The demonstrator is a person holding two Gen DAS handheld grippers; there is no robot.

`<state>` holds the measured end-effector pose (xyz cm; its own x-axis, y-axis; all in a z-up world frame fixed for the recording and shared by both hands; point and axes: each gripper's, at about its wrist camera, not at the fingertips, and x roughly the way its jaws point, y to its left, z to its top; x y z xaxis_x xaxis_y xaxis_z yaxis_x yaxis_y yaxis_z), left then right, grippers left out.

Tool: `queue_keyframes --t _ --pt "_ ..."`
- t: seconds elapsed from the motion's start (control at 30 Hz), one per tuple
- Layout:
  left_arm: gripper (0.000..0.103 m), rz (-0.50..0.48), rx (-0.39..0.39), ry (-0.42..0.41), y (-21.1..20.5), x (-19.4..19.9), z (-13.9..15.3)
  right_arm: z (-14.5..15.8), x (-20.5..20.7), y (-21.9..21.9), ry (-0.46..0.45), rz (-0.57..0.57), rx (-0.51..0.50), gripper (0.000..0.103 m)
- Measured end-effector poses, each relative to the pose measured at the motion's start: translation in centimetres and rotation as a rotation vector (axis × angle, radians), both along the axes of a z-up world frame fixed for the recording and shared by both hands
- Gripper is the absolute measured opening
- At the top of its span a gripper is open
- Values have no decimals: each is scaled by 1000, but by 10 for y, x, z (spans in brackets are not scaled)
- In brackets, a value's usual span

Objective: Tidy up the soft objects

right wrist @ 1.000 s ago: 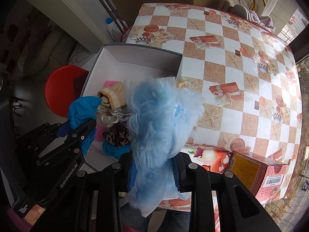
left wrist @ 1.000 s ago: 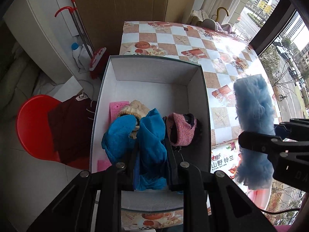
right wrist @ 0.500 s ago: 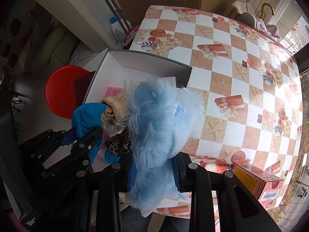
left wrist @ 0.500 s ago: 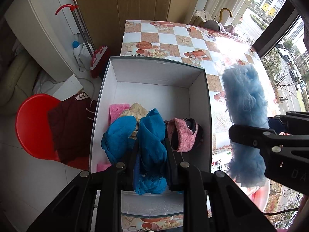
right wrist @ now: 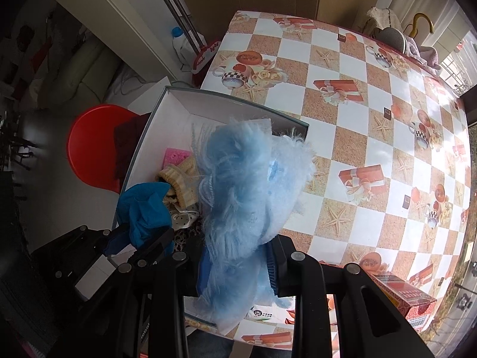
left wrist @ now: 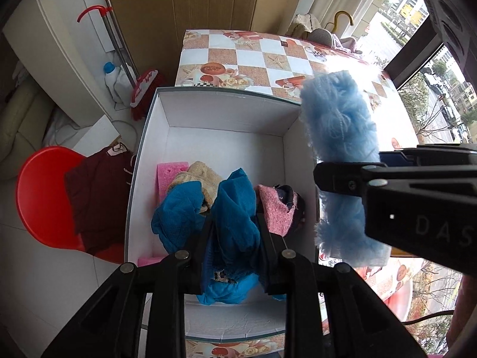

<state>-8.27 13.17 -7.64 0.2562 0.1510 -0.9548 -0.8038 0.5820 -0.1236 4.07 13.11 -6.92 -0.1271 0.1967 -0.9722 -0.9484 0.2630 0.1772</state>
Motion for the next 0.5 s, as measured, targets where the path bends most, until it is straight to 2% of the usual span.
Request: queue_keyframes --t 0.03,0.07,0.1,0.2,0.33,0.4,0.5 --pt "52 2 12 -18 -1 0 3 1 0 2 3 4 7 31" --pt "69 5 30 -25 -2 1 7 2 1 4 4 8 12 32" --pt "76 4 49 -27 -3 1 10 4 1 6 2 11 15 39" --pt "80 -12 61 -3 -5 6 12 11 5 9 -17 6 34 64" --pt "81 -4 42 49 -5 9 5 18 12 11 -23 -8 38 67" --pt "84 19 49 42 -5 6 8 17 17 11 -28 -26 10 102" --pt "87 29 115 38 -10 4 19 20 24 5 -55 -44 0 103"
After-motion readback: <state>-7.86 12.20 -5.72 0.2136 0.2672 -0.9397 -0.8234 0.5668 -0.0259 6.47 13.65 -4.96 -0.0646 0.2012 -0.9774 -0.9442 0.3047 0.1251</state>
